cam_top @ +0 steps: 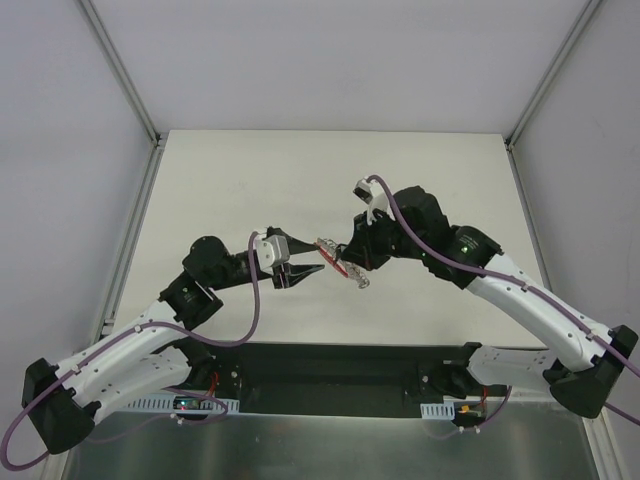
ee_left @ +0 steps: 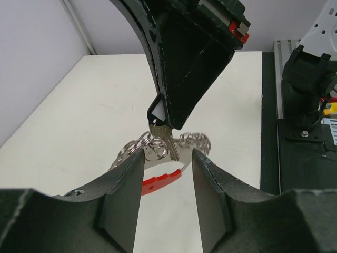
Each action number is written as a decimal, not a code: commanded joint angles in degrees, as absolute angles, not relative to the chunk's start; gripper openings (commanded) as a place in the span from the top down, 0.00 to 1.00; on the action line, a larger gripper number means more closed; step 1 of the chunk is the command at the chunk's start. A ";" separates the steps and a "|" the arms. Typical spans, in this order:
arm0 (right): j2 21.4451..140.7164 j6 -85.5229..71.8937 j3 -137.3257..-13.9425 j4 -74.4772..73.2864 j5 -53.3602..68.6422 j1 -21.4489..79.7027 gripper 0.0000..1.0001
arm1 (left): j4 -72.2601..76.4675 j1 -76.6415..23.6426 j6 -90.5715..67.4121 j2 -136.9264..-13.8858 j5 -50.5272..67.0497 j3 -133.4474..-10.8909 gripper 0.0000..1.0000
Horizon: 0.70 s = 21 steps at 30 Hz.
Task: Remove the keys from the keyring
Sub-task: Adjust the key on the keyring.
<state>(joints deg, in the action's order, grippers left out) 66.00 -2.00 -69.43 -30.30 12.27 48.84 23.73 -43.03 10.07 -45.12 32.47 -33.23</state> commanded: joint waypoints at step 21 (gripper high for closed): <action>61.52 1.41 -71.54 -26.63 16.61 48.60 0.99 | 27.42 -43.50 9.14 -50.62 37.97 -36.30 0.63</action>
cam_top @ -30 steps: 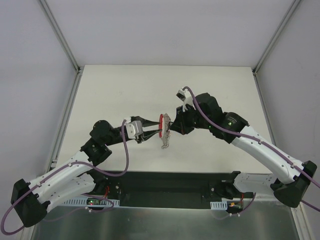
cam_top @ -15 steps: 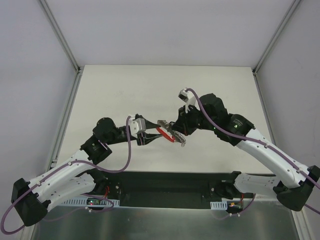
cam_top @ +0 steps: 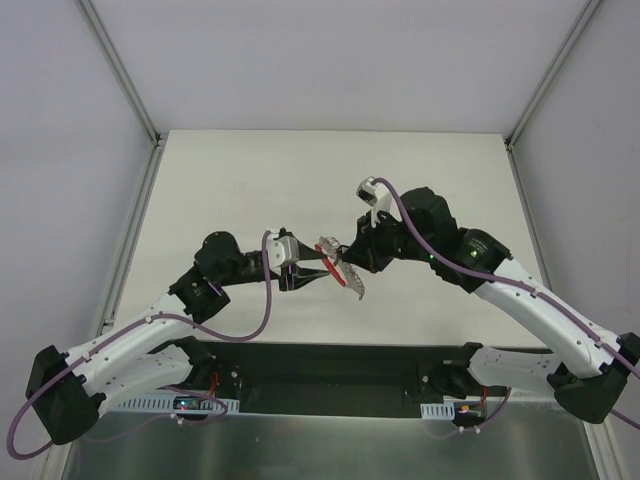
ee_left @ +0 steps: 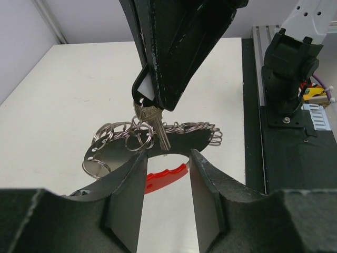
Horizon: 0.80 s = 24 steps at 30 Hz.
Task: Remove the keys from the keyring
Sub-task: Adjust the key on the keyring.
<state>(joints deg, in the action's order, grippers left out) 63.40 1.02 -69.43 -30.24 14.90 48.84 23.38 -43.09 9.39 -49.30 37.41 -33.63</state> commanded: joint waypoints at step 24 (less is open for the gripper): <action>61.35 1.41 -71.54 -26.72 16.70 48.60 0.99 | 32.26 -43.77 12.66 -53.70 33.84 -35.95 0.68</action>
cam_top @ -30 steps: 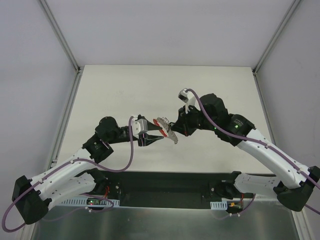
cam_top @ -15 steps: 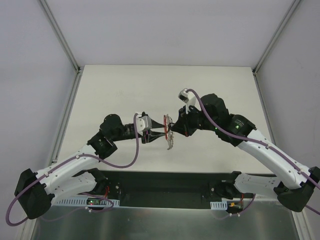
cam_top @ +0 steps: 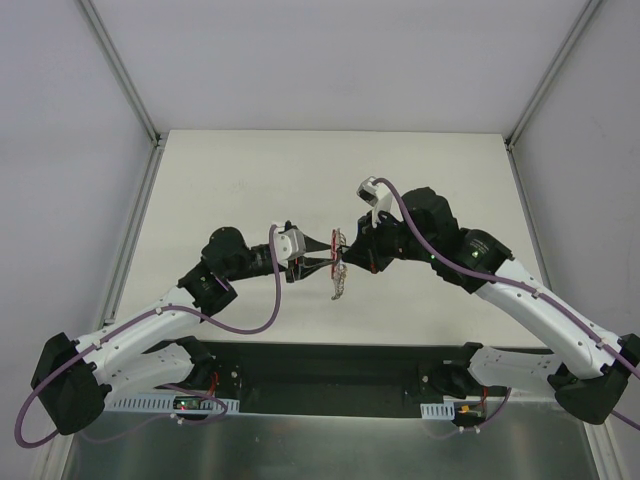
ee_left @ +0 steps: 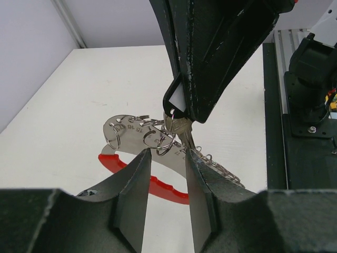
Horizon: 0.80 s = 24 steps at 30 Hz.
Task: Remove the keys from the keyring
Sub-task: Adjust the key on the keyring.
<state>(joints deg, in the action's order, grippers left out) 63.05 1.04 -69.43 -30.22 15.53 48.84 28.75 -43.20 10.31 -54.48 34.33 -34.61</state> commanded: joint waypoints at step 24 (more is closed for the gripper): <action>61.52 1.58 -72.42 -26.46 18.02 48.69 0.99 | 32.70 -43.86 14.94 -55.81 39.29 -37.26 0.76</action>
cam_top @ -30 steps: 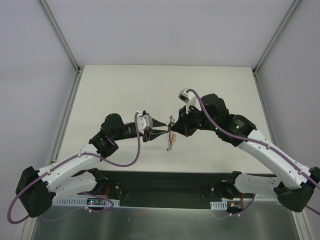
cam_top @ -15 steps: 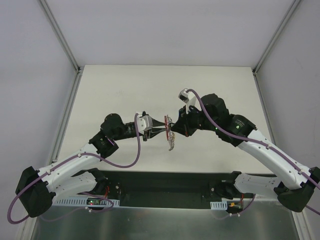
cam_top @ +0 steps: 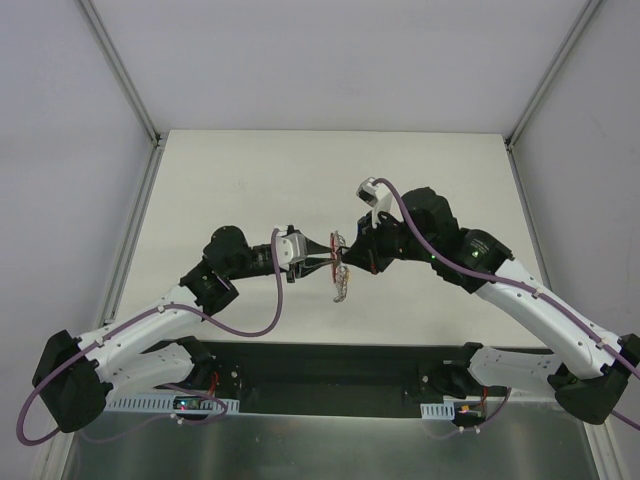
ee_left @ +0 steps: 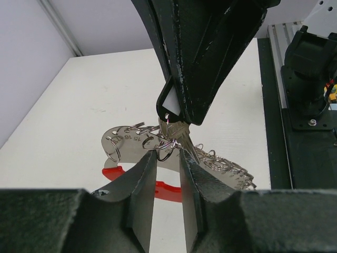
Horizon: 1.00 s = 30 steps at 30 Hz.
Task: Remove the keys from the keyring
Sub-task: Adjust the key on the keyring.
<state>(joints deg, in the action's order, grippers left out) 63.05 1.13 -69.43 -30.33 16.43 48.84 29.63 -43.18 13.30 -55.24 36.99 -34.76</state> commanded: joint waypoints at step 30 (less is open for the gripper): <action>59.24 0.97 -65.83 -28.48 12.39 47.29 0.99 | 37.44 -43.94 13.27 -50.63 30.41 -33.13 1.00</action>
